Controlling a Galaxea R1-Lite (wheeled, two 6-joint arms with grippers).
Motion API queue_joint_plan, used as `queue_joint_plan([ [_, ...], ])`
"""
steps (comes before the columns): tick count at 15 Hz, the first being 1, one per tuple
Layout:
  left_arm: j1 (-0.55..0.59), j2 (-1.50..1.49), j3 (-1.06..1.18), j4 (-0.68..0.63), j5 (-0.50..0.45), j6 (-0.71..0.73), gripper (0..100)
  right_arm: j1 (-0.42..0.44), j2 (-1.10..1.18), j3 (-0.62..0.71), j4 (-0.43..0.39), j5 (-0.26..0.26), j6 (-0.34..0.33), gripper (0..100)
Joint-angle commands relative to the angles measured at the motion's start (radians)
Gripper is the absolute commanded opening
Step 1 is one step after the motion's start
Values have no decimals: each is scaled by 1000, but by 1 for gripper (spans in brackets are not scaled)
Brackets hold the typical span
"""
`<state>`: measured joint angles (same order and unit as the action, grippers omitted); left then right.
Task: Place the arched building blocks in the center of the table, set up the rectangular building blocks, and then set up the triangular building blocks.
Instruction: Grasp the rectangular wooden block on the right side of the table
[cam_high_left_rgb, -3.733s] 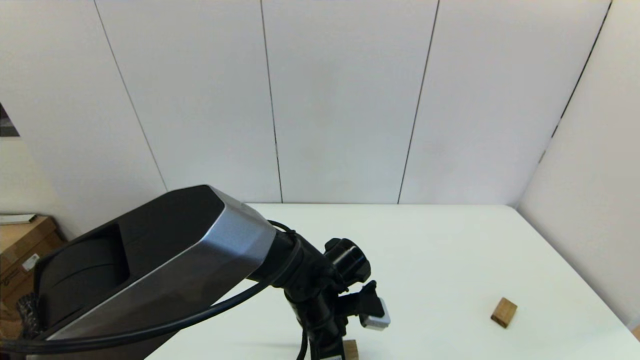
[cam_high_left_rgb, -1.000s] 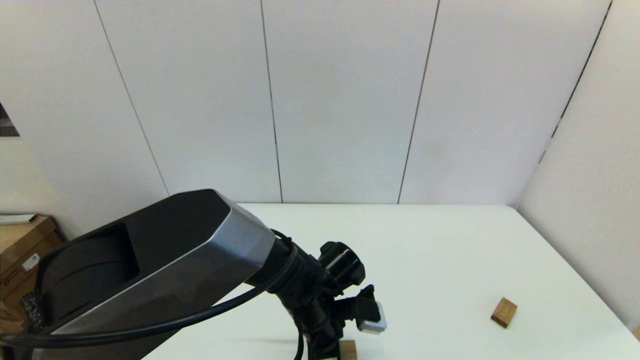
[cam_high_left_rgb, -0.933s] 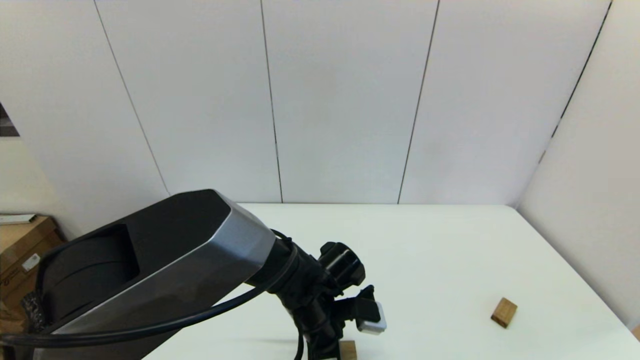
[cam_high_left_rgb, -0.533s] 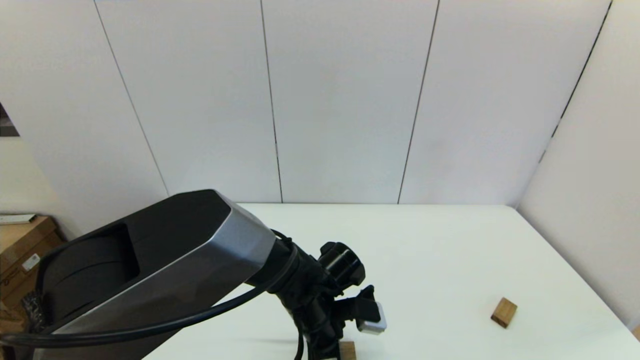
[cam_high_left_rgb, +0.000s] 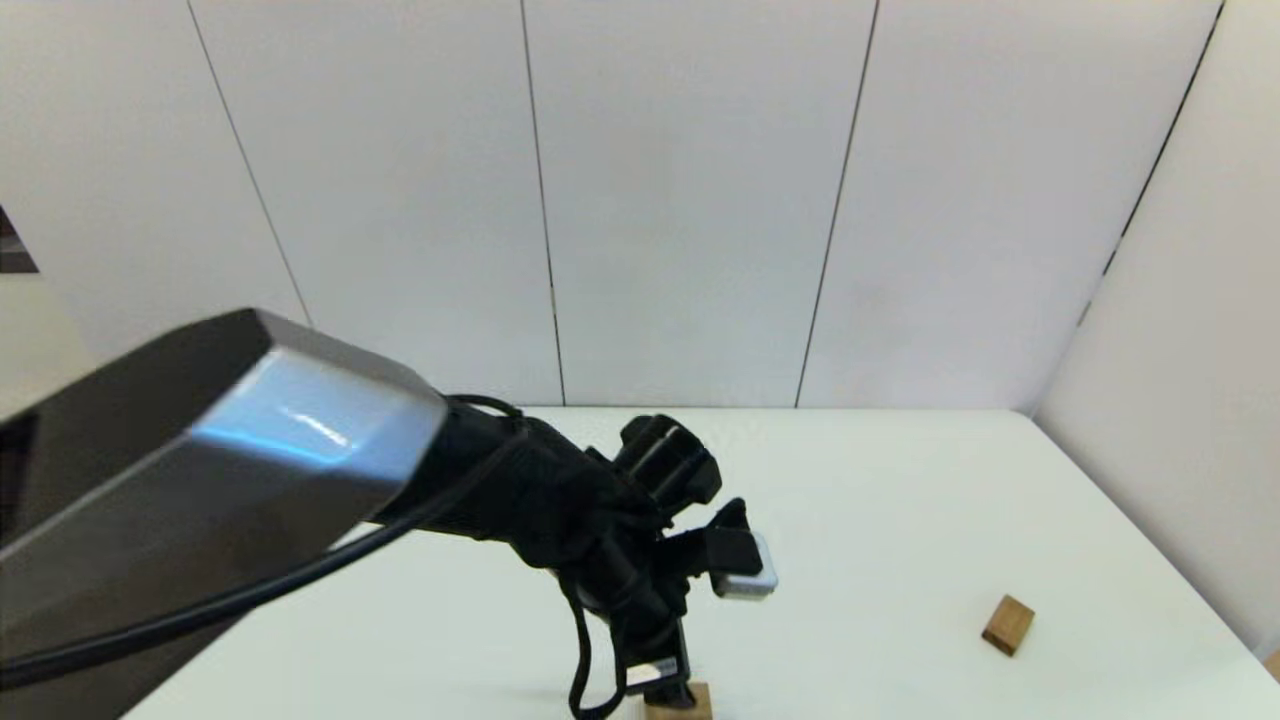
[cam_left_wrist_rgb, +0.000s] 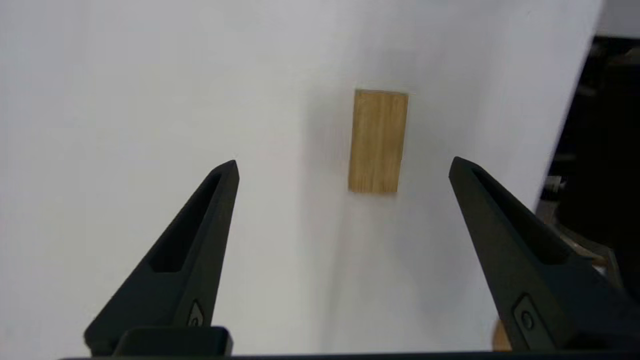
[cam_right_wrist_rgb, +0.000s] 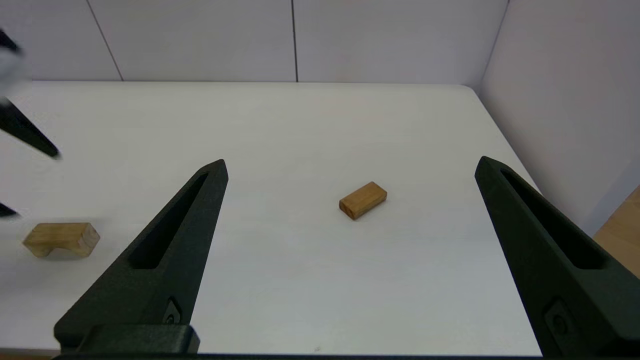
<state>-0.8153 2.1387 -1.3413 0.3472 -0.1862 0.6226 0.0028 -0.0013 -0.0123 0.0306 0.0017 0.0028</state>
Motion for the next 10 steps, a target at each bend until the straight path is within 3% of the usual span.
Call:
queue_joint_plan([
  [1,54,-485,36,203,21,-109,100,0,1,-1,0,0,0,100],
  [3,56,-718,37,312,70,-201,100,0,1,-1,0,1,0,100],
  [5,108,-928,82,340,203,-256,100,0,1,0,0,0,0,100],
  [7,275,-1083,172,305,329,-222,100,0,1,0,0,0,0,100],
  [10,499,-1329,303,151,341,-271,100,0,1,0,0,0,0,100],
])
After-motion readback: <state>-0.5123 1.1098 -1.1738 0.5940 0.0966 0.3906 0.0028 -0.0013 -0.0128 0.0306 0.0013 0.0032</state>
